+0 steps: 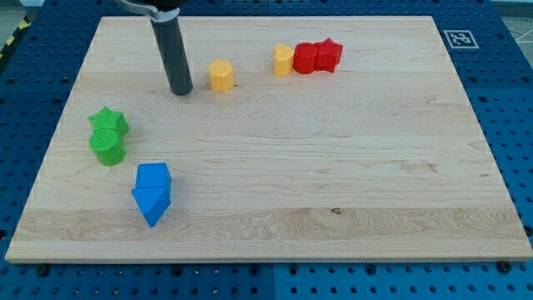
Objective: Move the yellow hexagon to the yellow heart
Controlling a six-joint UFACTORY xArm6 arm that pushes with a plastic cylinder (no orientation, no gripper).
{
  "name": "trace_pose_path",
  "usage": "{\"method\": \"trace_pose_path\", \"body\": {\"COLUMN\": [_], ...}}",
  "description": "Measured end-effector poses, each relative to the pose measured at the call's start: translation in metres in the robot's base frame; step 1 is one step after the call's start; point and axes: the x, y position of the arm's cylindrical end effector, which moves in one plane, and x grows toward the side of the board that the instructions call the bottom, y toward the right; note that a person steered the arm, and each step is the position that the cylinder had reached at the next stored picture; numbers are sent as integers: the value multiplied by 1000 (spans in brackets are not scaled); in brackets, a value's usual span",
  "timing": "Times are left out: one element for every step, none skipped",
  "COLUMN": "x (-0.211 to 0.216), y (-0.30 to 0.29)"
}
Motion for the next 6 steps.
{"method": "trace_pose_path", "body": {"x": [-6, -30, -44, -44, -31, -17], "y": [22, 36, 57, 58, 58, 66]}}
